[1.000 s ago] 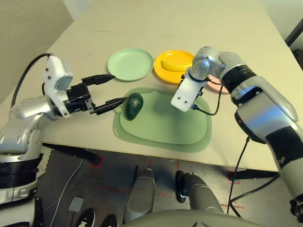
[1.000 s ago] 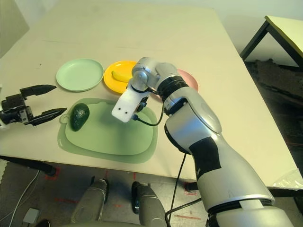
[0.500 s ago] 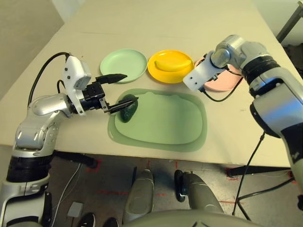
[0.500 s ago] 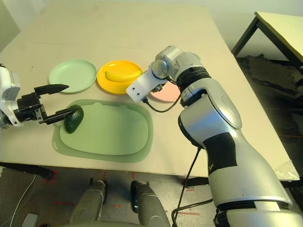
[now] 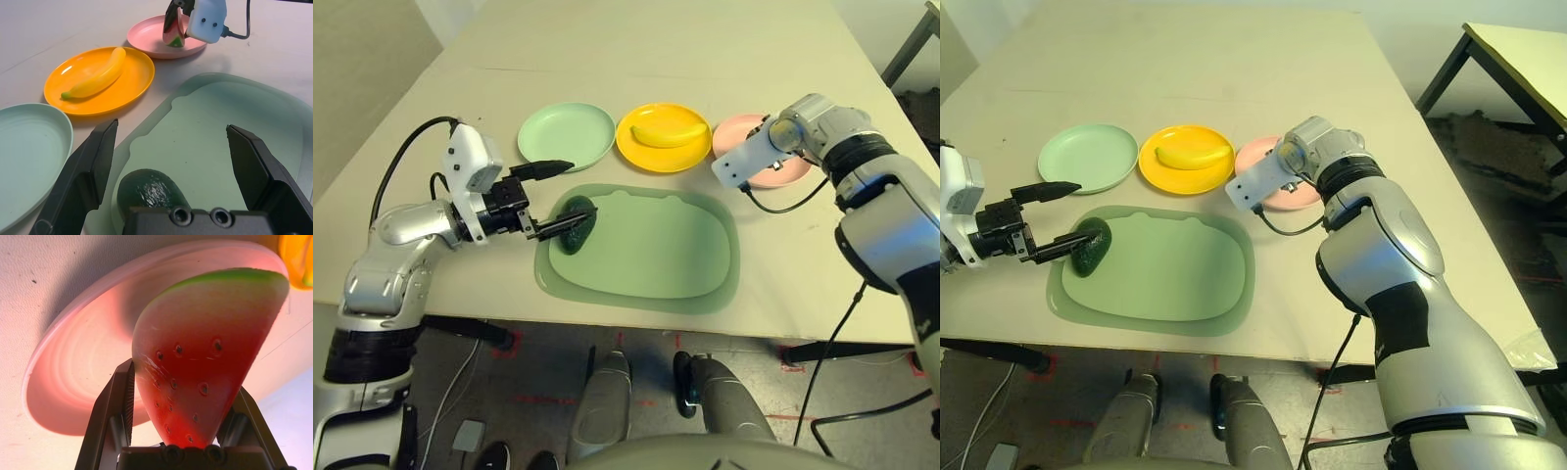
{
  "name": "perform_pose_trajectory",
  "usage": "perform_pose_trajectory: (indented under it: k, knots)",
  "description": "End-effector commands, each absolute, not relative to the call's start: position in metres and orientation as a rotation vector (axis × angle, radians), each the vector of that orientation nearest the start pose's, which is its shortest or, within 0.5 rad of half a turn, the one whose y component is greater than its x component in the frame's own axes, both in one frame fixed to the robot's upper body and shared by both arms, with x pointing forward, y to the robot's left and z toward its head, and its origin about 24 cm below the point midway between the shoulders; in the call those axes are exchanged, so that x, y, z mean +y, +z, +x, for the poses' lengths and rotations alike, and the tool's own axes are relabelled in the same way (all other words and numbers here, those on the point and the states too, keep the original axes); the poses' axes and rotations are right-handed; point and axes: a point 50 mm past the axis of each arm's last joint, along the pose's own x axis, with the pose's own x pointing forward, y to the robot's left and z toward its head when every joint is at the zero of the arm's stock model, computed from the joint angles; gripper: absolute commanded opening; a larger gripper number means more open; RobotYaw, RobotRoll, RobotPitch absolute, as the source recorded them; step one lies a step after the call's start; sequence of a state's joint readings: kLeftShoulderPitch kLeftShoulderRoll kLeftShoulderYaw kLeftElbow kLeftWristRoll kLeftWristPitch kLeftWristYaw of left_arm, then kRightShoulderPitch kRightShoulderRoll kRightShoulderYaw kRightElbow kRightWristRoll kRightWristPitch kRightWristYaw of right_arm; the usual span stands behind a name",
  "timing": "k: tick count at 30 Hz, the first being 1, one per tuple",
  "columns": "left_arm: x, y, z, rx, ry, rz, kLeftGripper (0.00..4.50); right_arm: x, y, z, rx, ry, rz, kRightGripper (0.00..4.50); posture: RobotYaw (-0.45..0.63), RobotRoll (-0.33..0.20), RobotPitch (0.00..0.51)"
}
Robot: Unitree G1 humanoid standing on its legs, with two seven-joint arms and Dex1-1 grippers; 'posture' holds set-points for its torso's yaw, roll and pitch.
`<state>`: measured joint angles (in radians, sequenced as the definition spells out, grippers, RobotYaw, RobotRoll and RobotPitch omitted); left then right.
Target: Place the fruits into color-matched plates.
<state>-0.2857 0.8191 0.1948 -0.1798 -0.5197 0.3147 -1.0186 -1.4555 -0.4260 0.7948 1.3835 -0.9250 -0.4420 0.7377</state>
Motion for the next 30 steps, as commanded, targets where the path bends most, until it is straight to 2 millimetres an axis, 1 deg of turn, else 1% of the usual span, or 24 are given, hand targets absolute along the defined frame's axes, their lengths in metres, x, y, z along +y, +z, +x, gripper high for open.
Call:
perform_pose_trajectory:
  k: [1,8,10,11,14,15,20,23,27,30]
  knots:
    - [0.238,0.201,0.258,-0.067,-0.947,0.387,4.50,-0.162,0.193,0.414,0.499,0.872,-2.030,2.20,0.13,0.000,0.199]
    - [0.236,0.201,0.257,-0.067,-0.959,0.387,4.50,-0.168,0.187,0.413,0.527,0.856,-2.018,2.20,0.13,0.000,0.208]
    - [0.236,0.202,0.258,-0.067,-0.958,0.387,4.50,-0.168,0.186,0.414,0.517,0.840,-2.007,2.96,0.13,0.000,0.209]
    - [0.236,0.202,0.258,-0.065,-0.959,0.387,4.50,-0.169,0.187,0.414,0.516,0.834,-2.008,3.24,0.13,0.000,0.209]
    - [0.236,0.200,0.257,-0.055,-0.969,0.384,4.50,-0.170,0.187,0.414,0.514,0.823,-2.009,4.32,0.12,0.000,0.208]
    - [0.235,0.199,0.257,-0.052,-0.973,0.383,4.50,-0.170,0.187,0.414,0.513,0.821,-2.008,4.46,0.12,0.000,0.206]
    - [0.230,0.195,0.258,-0.045,-1.004,0.385,4.50,-0.173,0.192,0.415,0.512,0.800,-2.030,4.46,0.10,0.000,0.200]
    - [0.231,0.199,0.263,-0.051,-1.003,0.389,4.50,-0.176,0.204,0.416,0.516,0.780,-2.041,4.46,0.08,0.000,0.197]
    - [0.236,0.204,0.268,-0.047,-1.013,0.415,4.50,-0.182,0.228,0.414,0.529,0.783,-2.041,4.46,0.07,0.000,0.192]
    - [0.243,0.208,0.270,-0.042,-1.009,0.435,4.50,-0.187,0.247,0.409,0.533,0.812,-1.987,4.46,0.06,0.000,0.190]
